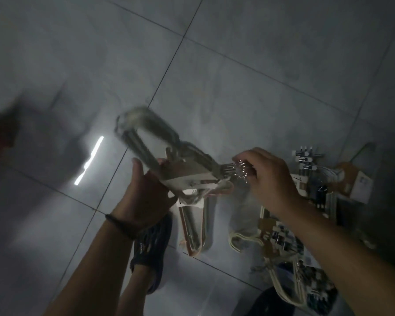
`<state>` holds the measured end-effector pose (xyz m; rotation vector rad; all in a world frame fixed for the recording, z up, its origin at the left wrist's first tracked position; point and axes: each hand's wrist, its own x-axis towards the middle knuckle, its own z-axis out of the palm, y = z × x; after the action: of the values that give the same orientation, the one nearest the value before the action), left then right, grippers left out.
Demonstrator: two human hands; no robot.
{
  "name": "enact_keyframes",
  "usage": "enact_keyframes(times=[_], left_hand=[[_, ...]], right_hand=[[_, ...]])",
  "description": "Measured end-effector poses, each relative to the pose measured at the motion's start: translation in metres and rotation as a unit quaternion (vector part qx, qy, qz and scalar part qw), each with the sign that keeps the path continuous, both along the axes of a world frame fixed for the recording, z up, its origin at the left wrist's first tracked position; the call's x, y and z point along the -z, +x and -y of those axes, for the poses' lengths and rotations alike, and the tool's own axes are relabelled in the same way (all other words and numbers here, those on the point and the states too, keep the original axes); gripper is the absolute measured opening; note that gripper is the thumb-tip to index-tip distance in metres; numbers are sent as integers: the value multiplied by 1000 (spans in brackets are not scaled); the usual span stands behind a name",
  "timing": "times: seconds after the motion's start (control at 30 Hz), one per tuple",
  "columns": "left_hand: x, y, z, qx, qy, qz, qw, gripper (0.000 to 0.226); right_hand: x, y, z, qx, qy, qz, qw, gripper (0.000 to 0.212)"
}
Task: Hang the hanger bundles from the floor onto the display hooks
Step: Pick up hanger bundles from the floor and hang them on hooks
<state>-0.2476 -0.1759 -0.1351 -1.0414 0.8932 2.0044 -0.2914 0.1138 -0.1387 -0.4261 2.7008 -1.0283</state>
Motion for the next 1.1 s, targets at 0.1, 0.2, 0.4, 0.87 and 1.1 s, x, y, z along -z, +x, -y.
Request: enact_keyframes(times=[0.1, 0.2, 0.4, 0.87, 1.1], left_hand=[[-6, 7, 14, -87, 117, 17, 989, 47], [-13, 5, 2, 66, 7, -13, 998, 42], [23, 53, -25, 123, -166, -43, 977, 63], [139, 79, -42, 143, -251, 124, 949, 53], [145, 58, -37, 150, -275, 86, 946, 51]], right_hand=[[0, 11, 17, 49, -12, -13, 999, 36], [13, 28, 23, 62, 16, -2, 998, 40], [70, 43, 20, 65, 42, 83, 993, 40], [154, 85, 36, 140, 85, 172, 971, 10], [180, 115, 56, 292, -26, 480, 827, 78]])
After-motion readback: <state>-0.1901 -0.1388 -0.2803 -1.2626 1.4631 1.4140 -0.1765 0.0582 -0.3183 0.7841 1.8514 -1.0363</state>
